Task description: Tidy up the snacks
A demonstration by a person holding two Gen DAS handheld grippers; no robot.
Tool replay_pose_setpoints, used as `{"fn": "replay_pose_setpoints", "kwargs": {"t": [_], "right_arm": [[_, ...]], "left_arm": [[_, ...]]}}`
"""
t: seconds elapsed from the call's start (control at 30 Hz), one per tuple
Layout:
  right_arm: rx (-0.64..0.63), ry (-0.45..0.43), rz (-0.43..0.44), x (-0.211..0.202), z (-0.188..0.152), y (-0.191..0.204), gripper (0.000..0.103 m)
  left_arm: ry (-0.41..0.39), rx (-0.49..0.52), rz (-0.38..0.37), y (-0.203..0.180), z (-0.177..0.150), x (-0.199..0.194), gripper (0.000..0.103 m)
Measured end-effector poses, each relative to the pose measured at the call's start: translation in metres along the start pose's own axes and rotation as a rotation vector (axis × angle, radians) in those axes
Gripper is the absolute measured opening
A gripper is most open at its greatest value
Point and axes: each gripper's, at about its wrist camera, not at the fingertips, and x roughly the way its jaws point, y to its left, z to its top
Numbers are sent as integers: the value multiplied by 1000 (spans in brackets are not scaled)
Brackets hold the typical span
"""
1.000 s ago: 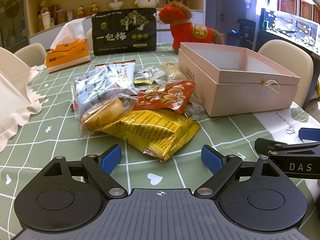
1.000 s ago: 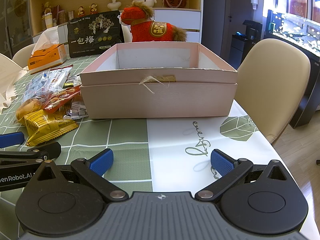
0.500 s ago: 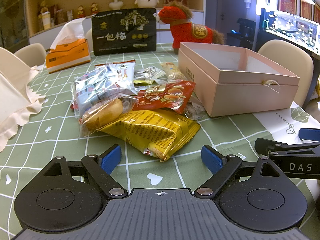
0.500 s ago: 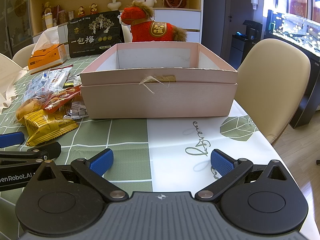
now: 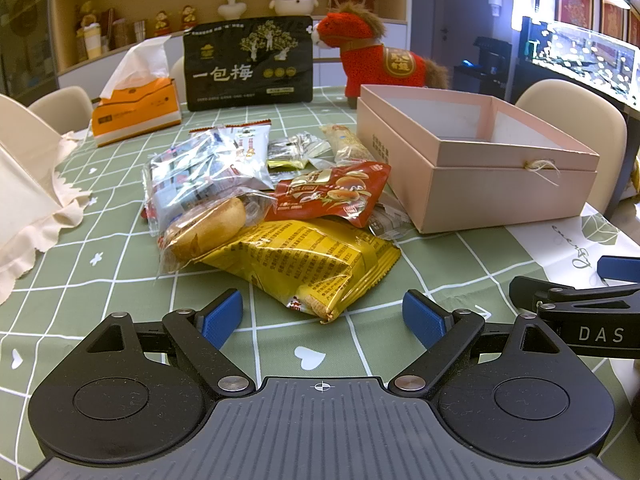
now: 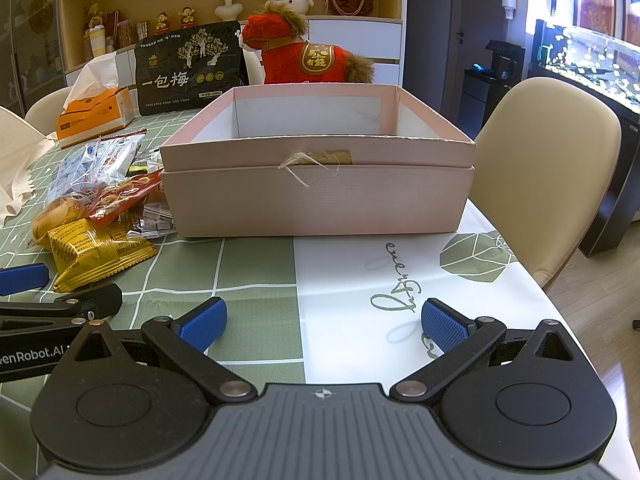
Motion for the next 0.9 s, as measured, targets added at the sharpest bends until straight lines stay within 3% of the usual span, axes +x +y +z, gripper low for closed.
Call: {"fn": "replay_pose_setpoints", "kwargs": {"t": [0.77,0.83,0.9], "right_arm": [[-4,0,0,-8,-2,2,103],[-24,57,22,-10,4,1,103],[-76,177,77,-9,18,-3,103]], "left_arm": [[0,-1,-1,0,0,0,93],[-1,3,2,0,0,0,93],[29,6,13,-1,3,-3,89]]}}
